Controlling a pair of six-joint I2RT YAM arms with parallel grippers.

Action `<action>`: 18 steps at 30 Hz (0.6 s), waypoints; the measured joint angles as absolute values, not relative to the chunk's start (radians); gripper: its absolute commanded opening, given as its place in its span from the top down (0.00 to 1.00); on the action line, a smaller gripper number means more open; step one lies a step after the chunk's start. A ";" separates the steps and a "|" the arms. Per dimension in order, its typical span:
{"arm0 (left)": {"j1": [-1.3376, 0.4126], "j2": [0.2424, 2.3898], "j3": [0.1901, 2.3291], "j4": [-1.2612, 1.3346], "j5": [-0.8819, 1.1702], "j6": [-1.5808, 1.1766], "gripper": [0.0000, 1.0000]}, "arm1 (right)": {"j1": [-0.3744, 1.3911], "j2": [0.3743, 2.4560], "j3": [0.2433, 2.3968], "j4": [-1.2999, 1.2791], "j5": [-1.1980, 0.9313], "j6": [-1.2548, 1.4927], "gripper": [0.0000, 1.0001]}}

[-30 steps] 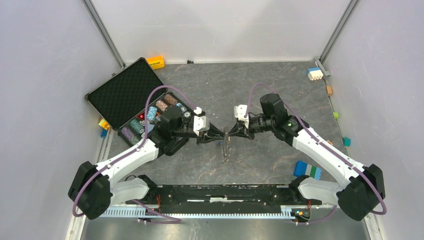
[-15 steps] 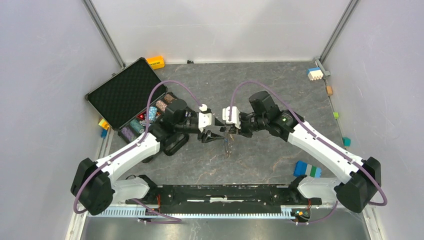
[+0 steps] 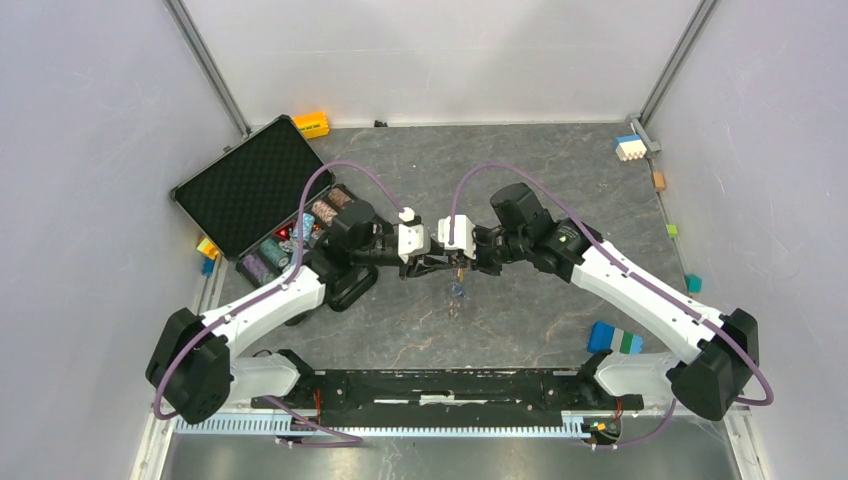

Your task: Put the keys on the keyring

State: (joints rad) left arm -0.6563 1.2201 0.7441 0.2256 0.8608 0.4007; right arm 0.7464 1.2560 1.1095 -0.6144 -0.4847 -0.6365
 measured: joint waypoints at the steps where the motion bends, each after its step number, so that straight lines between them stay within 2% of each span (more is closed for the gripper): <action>1: -0.657 1.222 0.741 0.231 0.864 0.396 0.65 | 0.746 1.256 1.110 -0.614 -0.484 -0.636 1.00; 9: -0.657 1.227 0.731 0.257 0.871 0.379 0.70 | 0.746 1.256 1.110 -0.605 -0.484 -0.633 1.00; 18: -0.657 1.237 0.731 0.265 0.878 0.364 0.85 | 0.746 1.256 1.110 -0.598 -0.484 -0.626 1.00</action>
State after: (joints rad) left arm -0.6567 1.2373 0.7311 0.2649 0.8780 0.3645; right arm 0.7464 1.2560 1.1095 -0.5983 -0.4835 -0.6262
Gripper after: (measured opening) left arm 0.193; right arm 0.009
